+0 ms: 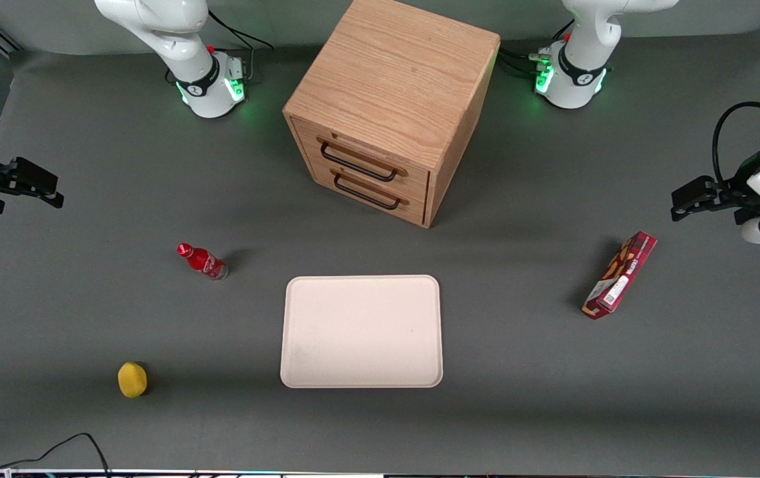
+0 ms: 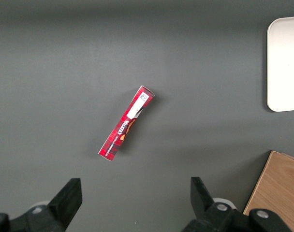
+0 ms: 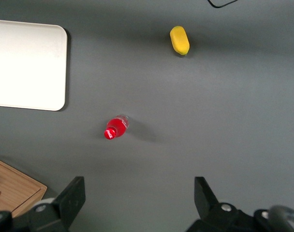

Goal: Open upper drawer
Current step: 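Move the right gripper toward the upper drawer's black handle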

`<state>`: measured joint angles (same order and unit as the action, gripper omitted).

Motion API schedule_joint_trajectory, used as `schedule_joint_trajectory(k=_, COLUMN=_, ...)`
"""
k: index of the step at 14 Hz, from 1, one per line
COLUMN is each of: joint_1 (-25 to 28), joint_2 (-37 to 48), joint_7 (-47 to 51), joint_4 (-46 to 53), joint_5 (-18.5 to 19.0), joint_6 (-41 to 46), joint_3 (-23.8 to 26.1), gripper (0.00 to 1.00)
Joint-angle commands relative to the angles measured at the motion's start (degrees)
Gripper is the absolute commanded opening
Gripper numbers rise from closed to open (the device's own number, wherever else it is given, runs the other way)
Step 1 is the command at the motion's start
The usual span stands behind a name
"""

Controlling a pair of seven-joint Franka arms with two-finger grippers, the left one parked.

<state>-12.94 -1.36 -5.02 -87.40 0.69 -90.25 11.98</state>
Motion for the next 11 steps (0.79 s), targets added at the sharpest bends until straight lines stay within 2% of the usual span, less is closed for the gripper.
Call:
schedule_joint_trajectory(k=1, joint_1=-0.9, joint_2=0.5, joint_7=-1.1, joint_4=0.2, joint_5=-1.0, joint_6=0.1, joint_3=0.6, gripper=1.00)
schedule_joint_trajectory(k=5, joint_1=-0.2, joint_2=0.5, joint_7=-1.0, joint_4=0.9, joint_5=-1.3, joint_6=0.3, joint_3=0.7, gripper=1.00)
schedule_joint_trajectory(k=8, joint_1=-0.2, joint_2=0.3, joint_7=-1.0, joint_4=1.4, joint_5=-3.2, joint_6=0.4, joint_3=4.5, gripper=1.00)
schedule_joint_trajectory(k=9, joint_1=-0.1, joint_2=0.2, joint_7=-1.2, joint_4=1.5, joint_5=-4.9, joint_6=0.4, joint_3=5.1, gripper=1.00)
schedule_joint_trajectory(k=11, joint_1=-0.1, joint_2=0.0, joint_7=-1.1, joint_4=1.8, joint_5=-6.2, joint_6=0.2, joint_3=9.4, gripper=1.00)
